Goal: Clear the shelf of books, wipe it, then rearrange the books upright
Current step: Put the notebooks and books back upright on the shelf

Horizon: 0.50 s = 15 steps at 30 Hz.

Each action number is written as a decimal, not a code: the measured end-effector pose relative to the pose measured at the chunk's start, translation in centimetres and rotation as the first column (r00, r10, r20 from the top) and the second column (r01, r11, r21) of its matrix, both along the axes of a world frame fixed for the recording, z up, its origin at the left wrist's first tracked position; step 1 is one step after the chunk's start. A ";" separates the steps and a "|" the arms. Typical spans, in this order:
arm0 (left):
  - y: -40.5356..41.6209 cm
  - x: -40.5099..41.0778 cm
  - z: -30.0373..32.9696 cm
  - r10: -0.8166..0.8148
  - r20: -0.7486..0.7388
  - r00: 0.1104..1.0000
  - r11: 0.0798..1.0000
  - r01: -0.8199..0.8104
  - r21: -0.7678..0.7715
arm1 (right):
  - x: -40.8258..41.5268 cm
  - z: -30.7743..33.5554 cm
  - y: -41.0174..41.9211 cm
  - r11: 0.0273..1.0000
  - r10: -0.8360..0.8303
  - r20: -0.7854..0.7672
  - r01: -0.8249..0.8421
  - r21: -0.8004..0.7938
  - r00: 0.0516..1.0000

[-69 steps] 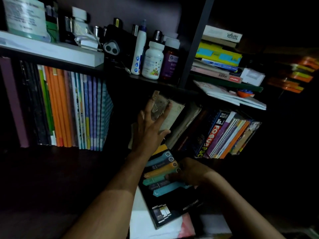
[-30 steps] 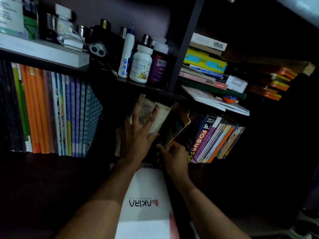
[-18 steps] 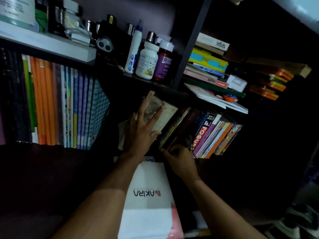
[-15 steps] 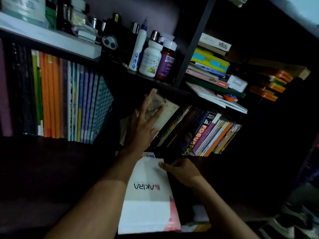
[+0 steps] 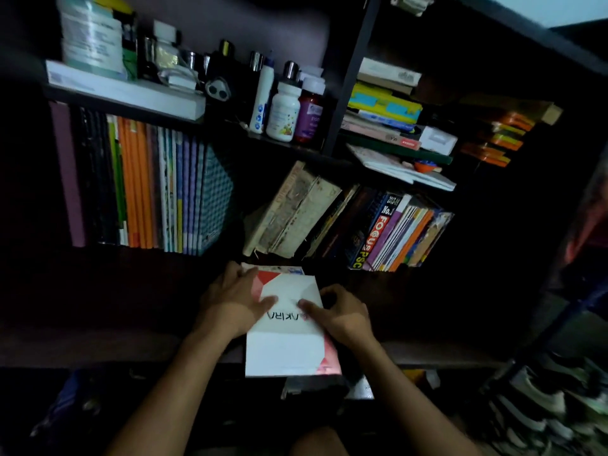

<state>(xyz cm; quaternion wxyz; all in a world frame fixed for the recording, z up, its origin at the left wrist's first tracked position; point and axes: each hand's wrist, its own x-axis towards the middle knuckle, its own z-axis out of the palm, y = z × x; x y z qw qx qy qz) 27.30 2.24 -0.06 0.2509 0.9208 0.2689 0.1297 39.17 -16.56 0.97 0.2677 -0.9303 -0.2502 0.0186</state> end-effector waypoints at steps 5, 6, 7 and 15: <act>-0.3 -0.4 0.0 -0.200 0.070 0.977 0.980 0.200 0.001 | 0.7 -1.2 -0.9 0.921 0.107 -0.121 -0.053 0.386 0.987; -0.3 -0.5 -0.1 -0.224 0.086 0.971 0.974 0.225 0.001 | 0.7 -1.3 -0.9 0.882 0.131 -0.136 -0.053 0.468 0.982; -0.2 -0.4 -0.2 -0.242 0.085 0.967 0.970 0.242 0.009 | 0.6 -1.2 -1.0 0.838 0.133 -0.143 -0.034 0.545 0.981; -0.7 0.0 0.6 -0.276 -0.035 0.961 0.960 0.277 0.028 | 0.7 -0.6 -1.9 0.507 0.074 -0.187 0.124 0.853 0.980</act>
